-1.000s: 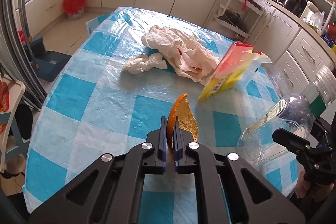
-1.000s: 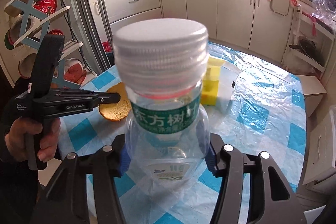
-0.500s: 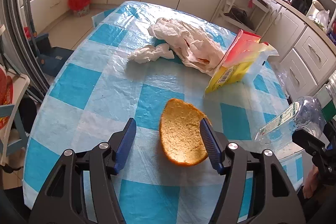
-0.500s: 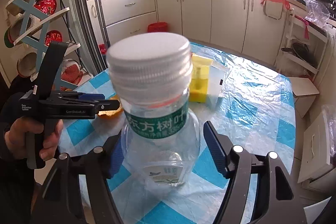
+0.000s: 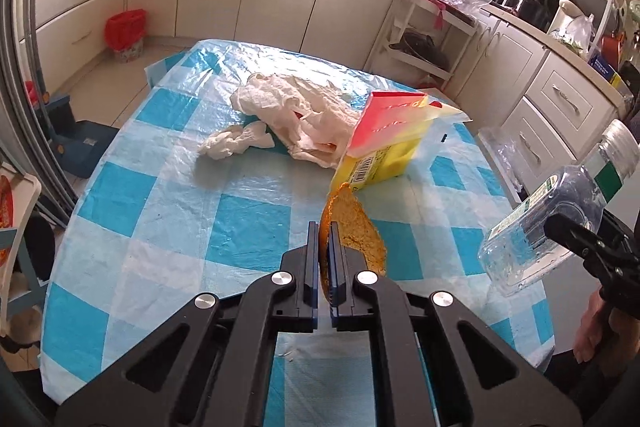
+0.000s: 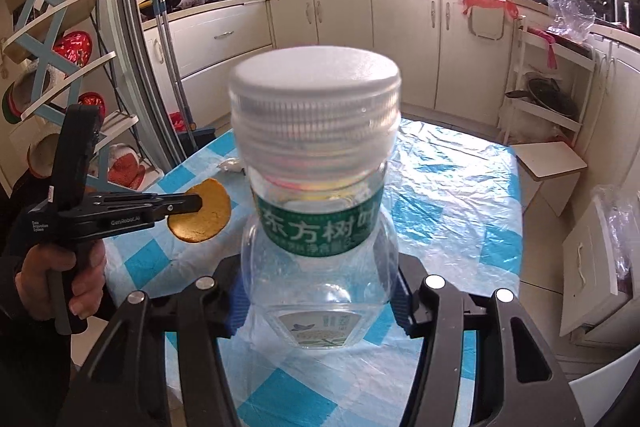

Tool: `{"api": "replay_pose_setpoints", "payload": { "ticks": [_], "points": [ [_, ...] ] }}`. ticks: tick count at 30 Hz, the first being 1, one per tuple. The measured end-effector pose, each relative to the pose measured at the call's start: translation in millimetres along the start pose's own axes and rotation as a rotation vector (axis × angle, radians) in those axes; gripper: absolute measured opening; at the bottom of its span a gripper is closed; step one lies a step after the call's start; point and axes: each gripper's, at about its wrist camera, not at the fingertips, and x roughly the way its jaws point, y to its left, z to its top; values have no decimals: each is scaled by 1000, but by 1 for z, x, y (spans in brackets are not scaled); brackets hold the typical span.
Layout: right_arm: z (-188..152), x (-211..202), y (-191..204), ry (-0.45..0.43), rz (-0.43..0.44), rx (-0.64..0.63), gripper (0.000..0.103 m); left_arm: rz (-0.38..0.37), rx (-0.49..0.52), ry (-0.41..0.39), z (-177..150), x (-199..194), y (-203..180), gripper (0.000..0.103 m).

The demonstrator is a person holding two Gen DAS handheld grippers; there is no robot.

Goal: Collect trash
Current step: 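Carry the bottle and peel to the yellow bin and open both tools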

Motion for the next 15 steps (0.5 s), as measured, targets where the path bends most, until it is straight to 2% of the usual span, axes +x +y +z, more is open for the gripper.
{"api": "replay_pose_setpoints", "payload": {
  "ticks": [8, 15],
  "points": [
    [-11, -32, -47, -58, -153, 121, 55, -2, 75, -20, -5, -6, -30, 4],
    [-31, -47, -90, -30, -301, 241, 55, -12, 127, -25, -10, -10, -48, 4]
  ]
}}
